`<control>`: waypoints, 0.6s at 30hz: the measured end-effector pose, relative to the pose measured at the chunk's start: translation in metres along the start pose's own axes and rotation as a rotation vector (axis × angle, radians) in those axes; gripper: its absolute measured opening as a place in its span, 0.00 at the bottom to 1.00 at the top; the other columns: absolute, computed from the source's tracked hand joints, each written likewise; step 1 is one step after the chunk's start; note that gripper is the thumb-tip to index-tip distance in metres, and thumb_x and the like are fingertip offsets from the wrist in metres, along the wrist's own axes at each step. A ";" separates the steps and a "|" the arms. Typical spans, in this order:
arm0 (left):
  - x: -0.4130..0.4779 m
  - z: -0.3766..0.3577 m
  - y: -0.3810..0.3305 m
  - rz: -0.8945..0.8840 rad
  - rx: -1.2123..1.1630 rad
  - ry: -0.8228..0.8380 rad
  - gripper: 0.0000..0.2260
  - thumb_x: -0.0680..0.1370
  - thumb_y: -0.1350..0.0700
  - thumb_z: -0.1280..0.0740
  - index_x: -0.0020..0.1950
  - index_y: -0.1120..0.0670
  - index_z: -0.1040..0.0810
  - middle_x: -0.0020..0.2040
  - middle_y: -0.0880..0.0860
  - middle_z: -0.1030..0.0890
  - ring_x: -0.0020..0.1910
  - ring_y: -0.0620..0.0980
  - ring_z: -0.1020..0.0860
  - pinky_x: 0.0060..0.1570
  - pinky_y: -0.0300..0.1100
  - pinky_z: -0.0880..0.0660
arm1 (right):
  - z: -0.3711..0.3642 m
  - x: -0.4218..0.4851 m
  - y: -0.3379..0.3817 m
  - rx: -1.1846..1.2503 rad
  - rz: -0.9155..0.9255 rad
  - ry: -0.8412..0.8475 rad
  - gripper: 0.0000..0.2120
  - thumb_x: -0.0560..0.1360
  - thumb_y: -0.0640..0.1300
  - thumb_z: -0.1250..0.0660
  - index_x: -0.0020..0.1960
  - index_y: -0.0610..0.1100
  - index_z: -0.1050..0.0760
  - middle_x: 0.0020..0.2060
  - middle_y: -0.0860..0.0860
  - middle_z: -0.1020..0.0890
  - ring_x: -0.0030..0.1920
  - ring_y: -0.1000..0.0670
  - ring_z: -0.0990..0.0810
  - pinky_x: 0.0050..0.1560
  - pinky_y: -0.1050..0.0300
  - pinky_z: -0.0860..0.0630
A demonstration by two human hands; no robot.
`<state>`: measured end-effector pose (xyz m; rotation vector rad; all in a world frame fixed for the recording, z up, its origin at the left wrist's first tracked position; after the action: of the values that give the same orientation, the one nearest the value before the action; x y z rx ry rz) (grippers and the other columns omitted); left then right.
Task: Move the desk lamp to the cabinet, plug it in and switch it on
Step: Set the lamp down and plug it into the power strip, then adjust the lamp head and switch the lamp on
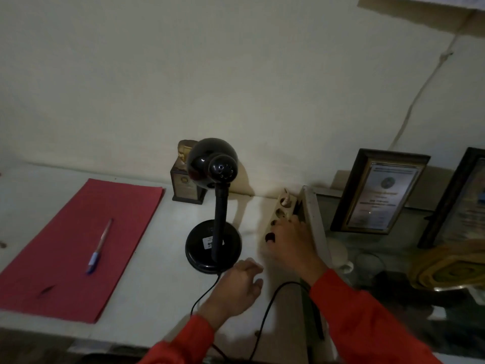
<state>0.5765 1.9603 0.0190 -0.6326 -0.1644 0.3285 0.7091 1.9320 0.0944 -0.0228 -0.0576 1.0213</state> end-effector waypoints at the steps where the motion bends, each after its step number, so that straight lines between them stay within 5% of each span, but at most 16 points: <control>1: -0.006 0.008 -0.002 -0.012 -0.049 -0.007 0.15 0.79 0.52 0.41 0.63 0.57 0.27 0.63 0.52 0.25 0.65 0.47 0.29 0.66 0.36 0.33 | 0.004 -0.008 0.008 -0.018 0.048 -0.053 0.12 0.75 0.47 0.40 0.51 0.43 0.22 0.52 0.44 0.20 0.57 0.40 0.29 0.53 0.47 0.30; 3: -0.019 0.027 0.000 -0.003 -0.122 -0.028 0.14 0.77 0.55 0.39 0.62 0.55 0.26 0.61 0.49 0.25 0.60 0.44 0.27 0.60 0.26 0.36 | 0.005 -0.026 0.029 0.029 0.175 -0.076 0.14 0.74 0.49 0.41 0.54 0.44 0.23 0.53 0.46 0.22 0.57 0.41 0.29 0.55 0.46 0.29; 5: -0.034 0.046 0.008 0.032 -0.194 -0.039 0.10 0.75 0.59 0.36 0.55 0.54 0.21 0.53 0.50 0.21 0.52 0.44 0.23 0.52 0.32 0.29 | 0.000 -0.047 0.052 0.306 0.305 0.030 0.14 0.74 0.49 0.40 0.54 0.44 0.23 0.51 0.47 0.21 0.53 0.46 0.25 0.53 0.48 0.26; 8: -0.054 0.069 0.031 0.135 -0.263 -0.101 0.09 0.72 0.61 0.35 0.36 0.49 0.21 0.36 0.46 0.20 0.35 0.41 0.23 0.37 0.38 0.28 | -0.019 -0.077 0.082 0.845 0.225 0.362 0.13 0.73 0.52 0.34 0.54 0.47 0.23 0.43 0.53 0.19 0.39 0.62 0.22 0.41 0.67 0.26; 10: -0.063 0.078 0.050 0.252 -0.316 -0.217 0.12 0.72 0.59 0.37 0.31 0.46 0.25 0.30 0.46 0.22 0.32 0.41 0.24 0.33 0.36 0.31 | -0.037 -0.090 0.094 0.878 0.104 0.503 0.20 0.69 0.59 0.33 0.55 0.49 0.25 0.43 0.55 0.21 0.36 0.62 0.24 0.38 0.69 0.29; 13: -0.068 0.086 0.076 0.368 -0.309 -0.418 0.03 0.70 0.57 0.34 0.42 0.50 0.22 0.39 0.50 0.21 0.37 0.44 0.25 0.38 0.37 0.30 | -0.055 -0.103 0.111 0.852 0.102 0.656 0.24 0.63 0.63 0.30 0.51 0.50 0.25 0.44 0.55 0.21 0.42 0.57 0.22 0.41 0.65 0.27; 18: -0.045 0.086 0.099 0.310 -0.053 -0.242 0.31 0.66 0.57 0.26 0.67 0.56 0.31 0.63 0.57 0.28 0.59 0.55 0.30 0.60 0.43 0.33 | -0.056 -0.106 0.122 0.805 0.237 0.704 0.12 0.69 0.48 0.28 0.51 0.45 0.20 0.49 0.47 0.16 0.48 0.53 0.19 0.43 0.67 0.27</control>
<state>0.4883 2.0671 0.0250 -0.6703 -0.3082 0.7025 0.5537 1.9059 0.0292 0.3508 1.0156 1.1627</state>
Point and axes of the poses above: each hand's wrist, its own x-axis towards the middle knuckle, its own z-axis out of the back of the hand, y = z × x, the point moved 5 cm from there along x, towards the middle knuckle
